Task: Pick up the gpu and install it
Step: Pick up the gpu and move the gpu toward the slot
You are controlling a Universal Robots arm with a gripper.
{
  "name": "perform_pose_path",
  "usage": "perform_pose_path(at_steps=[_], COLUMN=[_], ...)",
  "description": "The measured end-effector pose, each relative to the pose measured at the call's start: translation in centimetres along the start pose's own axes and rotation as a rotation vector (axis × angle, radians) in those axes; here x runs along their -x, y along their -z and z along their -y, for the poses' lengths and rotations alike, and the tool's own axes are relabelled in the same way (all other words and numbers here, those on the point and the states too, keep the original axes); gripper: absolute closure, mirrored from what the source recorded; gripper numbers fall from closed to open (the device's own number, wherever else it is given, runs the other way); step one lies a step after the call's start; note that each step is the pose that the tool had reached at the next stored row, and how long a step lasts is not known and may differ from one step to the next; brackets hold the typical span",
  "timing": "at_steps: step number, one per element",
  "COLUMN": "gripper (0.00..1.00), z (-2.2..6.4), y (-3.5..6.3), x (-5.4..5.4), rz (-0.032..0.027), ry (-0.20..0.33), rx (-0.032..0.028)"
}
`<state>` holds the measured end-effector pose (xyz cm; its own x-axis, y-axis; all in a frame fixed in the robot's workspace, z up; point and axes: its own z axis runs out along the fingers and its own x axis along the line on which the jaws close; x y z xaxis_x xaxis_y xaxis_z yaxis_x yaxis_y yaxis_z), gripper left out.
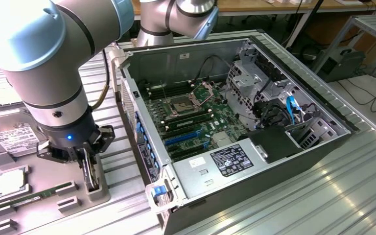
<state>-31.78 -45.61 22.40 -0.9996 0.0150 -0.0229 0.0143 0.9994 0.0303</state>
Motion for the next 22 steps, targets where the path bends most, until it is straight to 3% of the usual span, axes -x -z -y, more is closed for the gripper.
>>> perform_pose_path(at_steps=[7,22], gripper=[0.72,0.72], z=[-0.03,-0.15], y=[1.16,5.26], x=[0.0,0.1], rz=[0.0,0.0001], ry=[0.0,0.0], rx=[0.0024,0.0027])
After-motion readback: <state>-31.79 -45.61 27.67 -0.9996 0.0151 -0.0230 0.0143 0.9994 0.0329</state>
